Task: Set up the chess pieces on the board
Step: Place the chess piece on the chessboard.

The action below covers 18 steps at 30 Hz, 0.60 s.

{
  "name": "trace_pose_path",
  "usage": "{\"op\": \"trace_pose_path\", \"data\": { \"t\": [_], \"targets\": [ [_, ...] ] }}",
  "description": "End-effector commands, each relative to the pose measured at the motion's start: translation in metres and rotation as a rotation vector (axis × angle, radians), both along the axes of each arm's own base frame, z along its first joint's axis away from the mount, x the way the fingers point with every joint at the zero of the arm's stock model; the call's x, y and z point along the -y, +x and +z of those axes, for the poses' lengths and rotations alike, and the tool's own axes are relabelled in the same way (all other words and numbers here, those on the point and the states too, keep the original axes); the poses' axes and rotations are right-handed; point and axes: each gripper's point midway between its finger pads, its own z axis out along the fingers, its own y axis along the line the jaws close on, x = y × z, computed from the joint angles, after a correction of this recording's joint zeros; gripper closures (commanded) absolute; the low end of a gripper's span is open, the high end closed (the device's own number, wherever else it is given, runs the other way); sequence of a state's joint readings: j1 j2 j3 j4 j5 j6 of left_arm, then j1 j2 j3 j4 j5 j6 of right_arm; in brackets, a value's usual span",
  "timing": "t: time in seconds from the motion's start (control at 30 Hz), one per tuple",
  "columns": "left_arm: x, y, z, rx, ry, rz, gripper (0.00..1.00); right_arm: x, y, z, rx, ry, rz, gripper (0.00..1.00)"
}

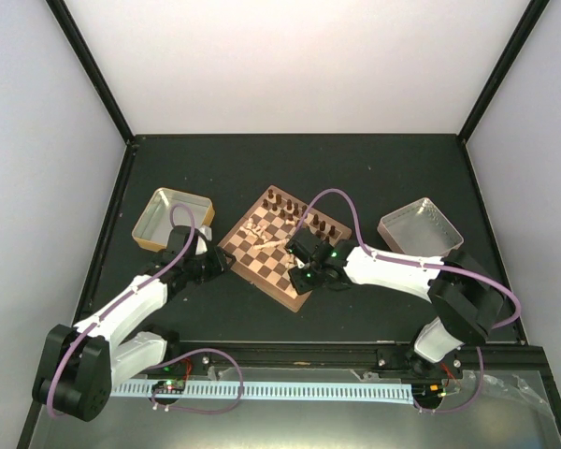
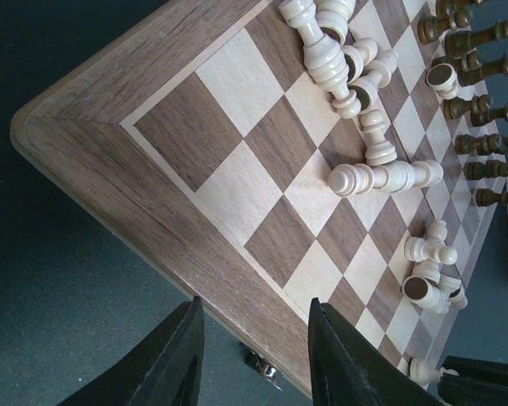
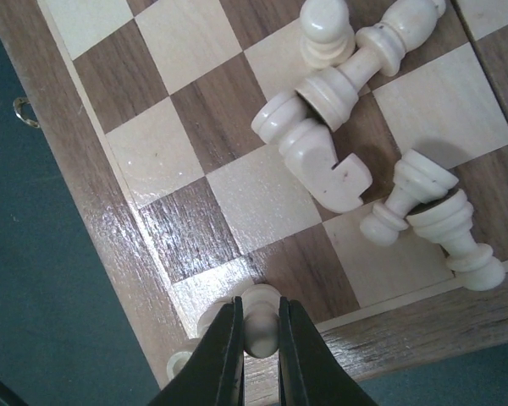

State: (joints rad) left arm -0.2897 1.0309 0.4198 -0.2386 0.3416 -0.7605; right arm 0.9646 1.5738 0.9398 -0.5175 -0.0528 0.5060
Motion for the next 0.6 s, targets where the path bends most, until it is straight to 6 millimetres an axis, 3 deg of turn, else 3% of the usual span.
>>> {"op": "trace_pose_path", "data": {
  "t": [0.0,0.17,0.4,0.57],
  "targets": [
    [0.000,0.002,0.004,0.015,0.005,0.000,0.64,-0.003,-0.008,-0.005,-0.028,0.008,0.030,0.91],
    [0.000,0.001,0.004,0.015,0.005,-0.002,0.64,-0.005,-0.007,-0.004,-0.026,0.019,0.029,0.91],
    [0.000,0.001,0.004,0.017,0.006,-0.001,0.63,0.010,0.017,0.000,0.081,-0.062,-0.083,0.91],
    [0.000,0.002,0.006,0.020,0.004,-0.002,0.63,0.012,0.022,-0.006,0.089,-0.092,-0.101,0.90]
  ]
}}
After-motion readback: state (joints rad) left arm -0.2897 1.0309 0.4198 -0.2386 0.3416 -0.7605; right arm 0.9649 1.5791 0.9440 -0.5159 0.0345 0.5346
